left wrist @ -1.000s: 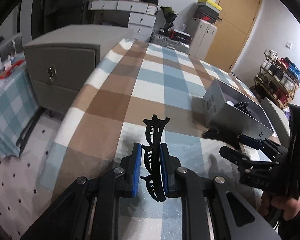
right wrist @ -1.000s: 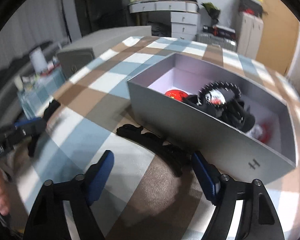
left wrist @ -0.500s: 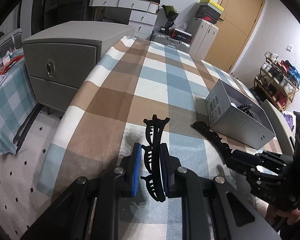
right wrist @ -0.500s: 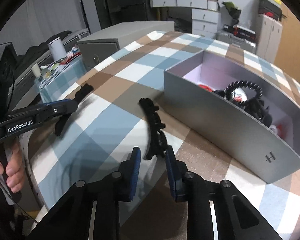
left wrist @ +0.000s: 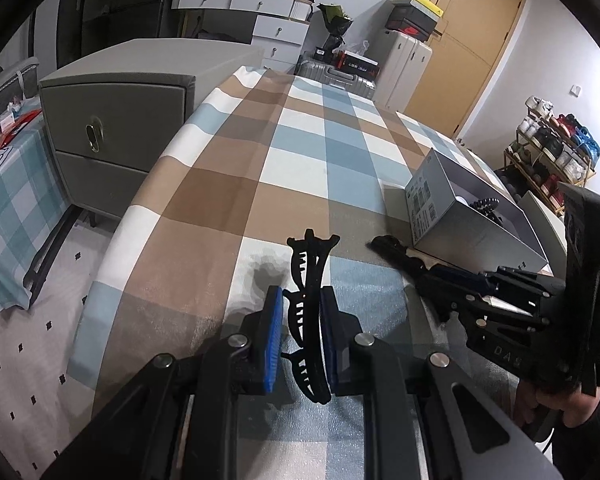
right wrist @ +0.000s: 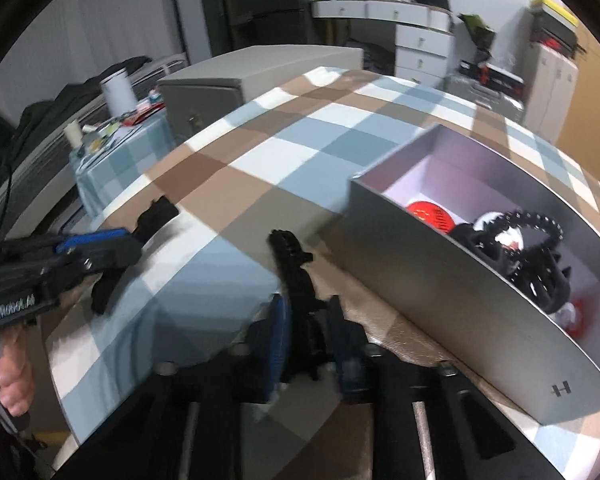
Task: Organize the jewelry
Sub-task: 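Grasp the second black comb piece with the right gripper while the left holds its comb, then lower both combs into the grey box and open both grippers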
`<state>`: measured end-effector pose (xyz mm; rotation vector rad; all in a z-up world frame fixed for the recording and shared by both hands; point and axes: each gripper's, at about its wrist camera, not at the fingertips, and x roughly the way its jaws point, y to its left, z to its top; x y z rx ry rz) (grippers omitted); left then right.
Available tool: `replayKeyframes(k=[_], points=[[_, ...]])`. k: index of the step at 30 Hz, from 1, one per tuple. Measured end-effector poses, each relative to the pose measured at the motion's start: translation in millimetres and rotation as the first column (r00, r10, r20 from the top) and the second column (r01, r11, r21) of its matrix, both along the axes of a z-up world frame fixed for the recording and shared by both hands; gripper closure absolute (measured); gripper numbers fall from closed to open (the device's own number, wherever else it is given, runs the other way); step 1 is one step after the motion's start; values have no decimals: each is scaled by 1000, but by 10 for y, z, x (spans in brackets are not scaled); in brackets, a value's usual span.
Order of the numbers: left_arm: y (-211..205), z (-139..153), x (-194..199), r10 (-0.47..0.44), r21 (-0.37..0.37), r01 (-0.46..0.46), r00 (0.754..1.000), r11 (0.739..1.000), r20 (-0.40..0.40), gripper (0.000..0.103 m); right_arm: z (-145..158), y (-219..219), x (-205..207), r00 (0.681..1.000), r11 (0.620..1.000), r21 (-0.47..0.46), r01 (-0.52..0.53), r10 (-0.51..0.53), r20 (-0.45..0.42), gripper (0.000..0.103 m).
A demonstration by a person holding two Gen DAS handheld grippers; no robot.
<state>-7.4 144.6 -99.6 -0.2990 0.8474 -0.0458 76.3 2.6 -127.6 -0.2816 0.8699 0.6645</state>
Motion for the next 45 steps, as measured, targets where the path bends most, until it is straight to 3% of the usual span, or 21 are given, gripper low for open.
replayKeyframes(k=[3, 15, 21, 30, 45], points=[[-20, 27, 10, 0, 10, 0, 1000, 1000, 3, 90, 5, -24, -86, 1000, 1000, 5, -17, 17, 26, 86], [-439, 360, 177, -85, 87, 79, 994, 993, 72, 90, 556, -724, -188, 993, 958, 284, 30, -61, 98, 86], [-664, 538, 451, -132, 109, 119, 984, 987, 118, 90, 716, -1028, -72, 986, 952, 299, 62, -104, 126, 86], [-1083, 571, 859, -248, 91, 238, 962, 967, 115, 90, 837, -1352, 177, 971, 946, 304, 112, -169, 168, 86], [-1388, 513, 1078, -317, 41, 315, 946, 948, 73, 90, 700, -1485, 405, 975, 948, 299, 113, -163, 148, 85]])
